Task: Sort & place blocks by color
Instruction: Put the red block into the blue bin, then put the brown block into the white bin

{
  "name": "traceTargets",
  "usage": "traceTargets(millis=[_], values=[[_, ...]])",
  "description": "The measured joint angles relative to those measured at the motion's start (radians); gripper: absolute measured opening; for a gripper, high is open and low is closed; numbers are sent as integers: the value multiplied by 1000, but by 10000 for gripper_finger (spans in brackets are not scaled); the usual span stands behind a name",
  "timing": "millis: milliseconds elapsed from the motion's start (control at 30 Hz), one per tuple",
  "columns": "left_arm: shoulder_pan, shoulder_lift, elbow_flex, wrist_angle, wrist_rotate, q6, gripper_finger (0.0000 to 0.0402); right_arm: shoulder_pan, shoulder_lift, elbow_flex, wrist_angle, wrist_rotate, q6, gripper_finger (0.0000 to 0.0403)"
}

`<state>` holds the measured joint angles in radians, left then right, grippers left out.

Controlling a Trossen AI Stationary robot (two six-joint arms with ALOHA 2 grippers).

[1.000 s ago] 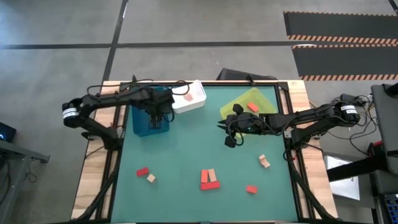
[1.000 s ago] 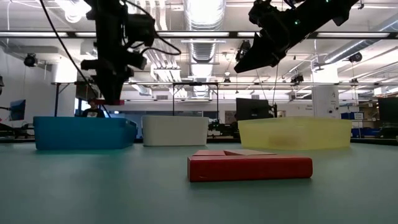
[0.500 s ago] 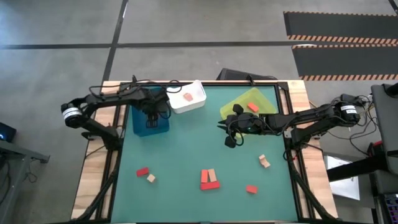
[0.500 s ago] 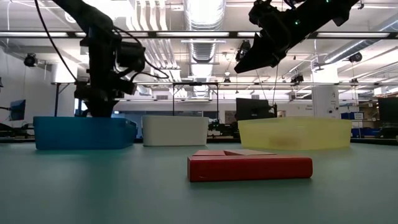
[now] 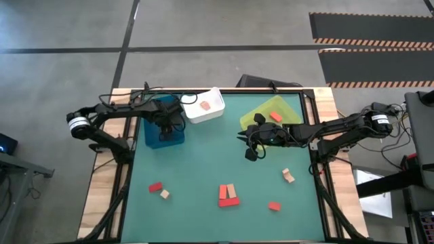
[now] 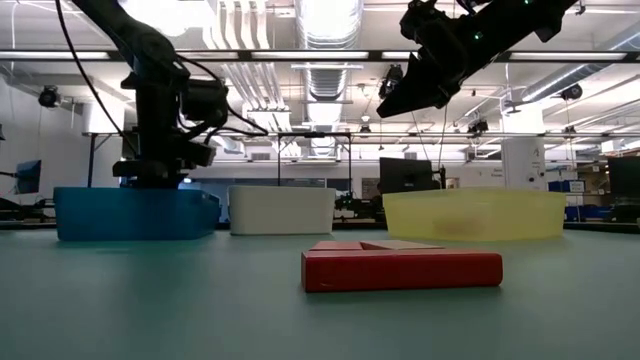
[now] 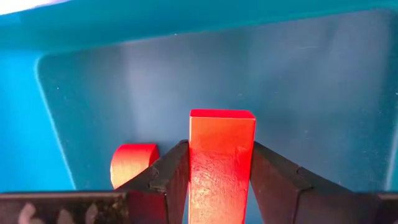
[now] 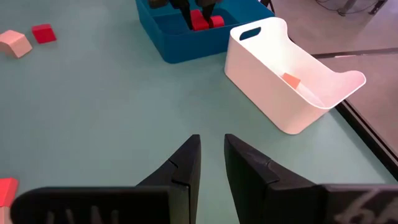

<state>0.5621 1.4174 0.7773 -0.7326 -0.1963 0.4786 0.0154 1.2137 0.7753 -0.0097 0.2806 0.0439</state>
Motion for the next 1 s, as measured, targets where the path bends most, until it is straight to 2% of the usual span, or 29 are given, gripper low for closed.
traceTargets(millis=[400,733,1000], values=[[0,0,0,0,-4,-2,137,0,0,0,0,-3,20,63],[0,-3,12,-1,-21,-26,199,12,0,0,0,-26,46,63],[-7,-18,48,-27,-20,-55,210,49,0,0,0,-26,98,63]])
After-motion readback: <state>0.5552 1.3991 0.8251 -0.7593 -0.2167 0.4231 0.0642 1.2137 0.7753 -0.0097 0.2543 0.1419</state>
